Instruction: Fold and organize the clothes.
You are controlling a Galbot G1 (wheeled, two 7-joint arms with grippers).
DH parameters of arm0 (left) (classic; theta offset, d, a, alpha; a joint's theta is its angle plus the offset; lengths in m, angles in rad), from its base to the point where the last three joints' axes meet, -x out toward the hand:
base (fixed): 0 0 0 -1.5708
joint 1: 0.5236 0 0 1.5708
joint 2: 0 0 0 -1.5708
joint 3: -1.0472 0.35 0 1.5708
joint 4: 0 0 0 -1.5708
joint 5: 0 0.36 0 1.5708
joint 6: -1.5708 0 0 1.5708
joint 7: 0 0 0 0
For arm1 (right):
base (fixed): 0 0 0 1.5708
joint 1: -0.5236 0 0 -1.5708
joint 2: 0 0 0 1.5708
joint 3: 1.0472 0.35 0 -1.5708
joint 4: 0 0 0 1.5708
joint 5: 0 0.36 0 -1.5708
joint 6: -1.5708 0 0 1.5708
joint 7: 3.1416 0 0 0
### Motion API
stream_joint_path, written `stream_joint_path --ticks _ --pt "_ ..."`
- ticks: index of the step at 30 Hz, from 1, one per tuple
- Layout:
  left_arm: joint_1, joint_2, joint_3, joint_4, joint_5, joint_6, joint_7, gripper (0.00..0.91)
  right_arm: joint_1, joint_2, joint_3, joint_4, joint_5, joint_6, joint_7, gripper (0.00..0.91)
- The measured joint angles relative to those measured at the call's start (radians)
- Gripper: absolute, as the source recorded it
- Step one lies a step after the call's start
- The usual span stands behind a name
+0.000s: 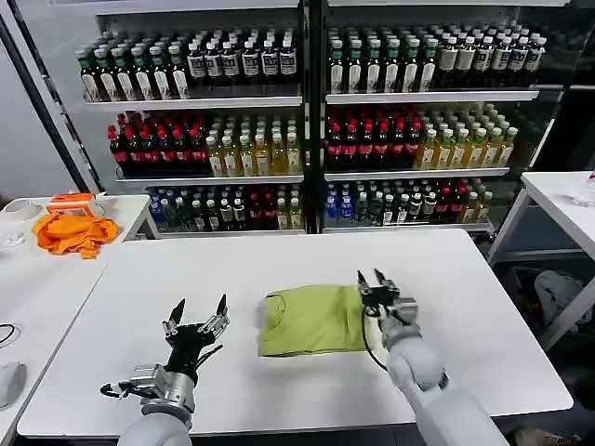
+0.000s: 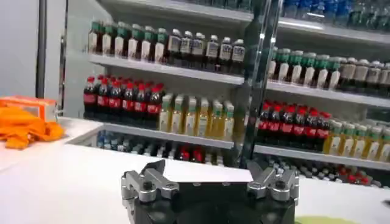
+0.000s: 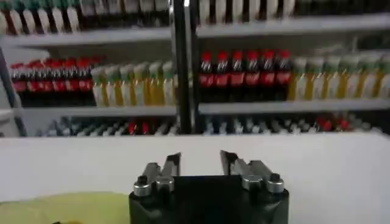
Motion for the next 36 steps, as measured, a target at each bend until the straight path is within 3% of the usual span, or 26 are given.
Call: stream_joint_path --ticks 6,14,36 --pt "0.023 0.000 -0.002 -0.012 0.054 -0.020 0.014 0.907 -0.206 -0.010 0.121 0.173 -0.070 0.084 -0.031 0.907" --pt "0.067 -0.002 -0.015 -0.047 0.089 -0.026 0.036 0.907 -0.411 -0.013 0.244 0.340 -0.130 0.134 -0.049 0.907" --pt "0.145 -0.023 -0.041 -0.100 0.152 -0.049 0.033 0.907 -0.575 -0.012 0.317 0.489 -0.220 0.161 -0.040 0.907"
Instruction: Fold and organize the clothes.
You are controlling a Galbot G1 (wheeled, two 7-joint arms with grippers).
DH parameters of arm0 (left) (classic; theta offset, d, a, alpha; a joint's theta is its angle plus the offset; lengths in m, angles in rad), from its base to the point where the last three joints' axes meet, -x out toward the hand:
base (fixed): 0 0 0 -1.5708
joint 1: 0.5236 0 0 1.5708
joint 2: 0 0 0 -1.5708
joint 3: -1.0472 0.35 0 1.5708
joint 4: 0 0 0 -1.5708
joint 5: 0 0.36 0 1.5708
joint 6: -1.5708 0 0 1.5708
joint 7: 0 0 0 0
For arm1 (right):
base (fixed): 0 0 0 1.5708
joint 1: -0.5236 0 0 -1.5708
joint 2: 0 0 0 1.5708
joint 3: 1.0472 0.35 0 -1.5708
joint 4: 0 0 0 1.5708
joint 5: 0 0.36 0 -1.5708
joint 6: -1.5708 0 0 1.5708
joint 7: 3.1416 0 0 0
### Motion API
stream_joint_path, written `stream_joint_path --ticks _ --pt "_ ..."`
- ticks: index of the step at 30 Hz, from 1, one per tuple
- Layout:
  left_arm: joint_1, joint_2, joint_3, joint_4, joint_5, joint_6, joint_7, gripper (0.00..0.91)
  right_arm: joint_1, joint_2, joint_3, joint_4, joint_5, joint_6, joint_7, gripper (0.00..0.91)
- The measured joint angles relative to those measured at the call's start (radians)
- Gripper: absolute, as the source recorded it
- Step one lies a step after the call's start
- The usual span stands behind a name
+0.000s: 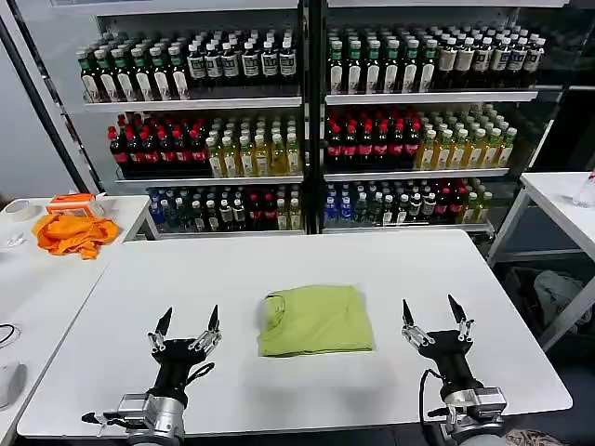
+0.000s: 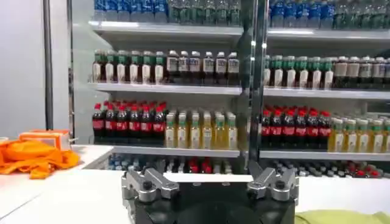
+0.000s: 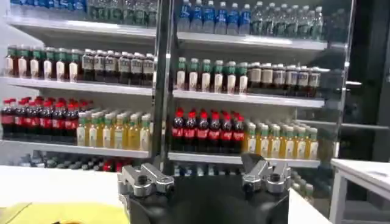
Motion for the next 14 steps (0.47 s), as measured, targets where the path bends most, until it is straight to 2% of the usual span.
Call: stream_joint_path --ticks 14 --pt "0.013 0.000 -0.011 -0.019 0.010 -0.002 -0.004 0.907 -0.032 0.004 0.027 0.031 -0.010 -0.006 0.008 0.907"
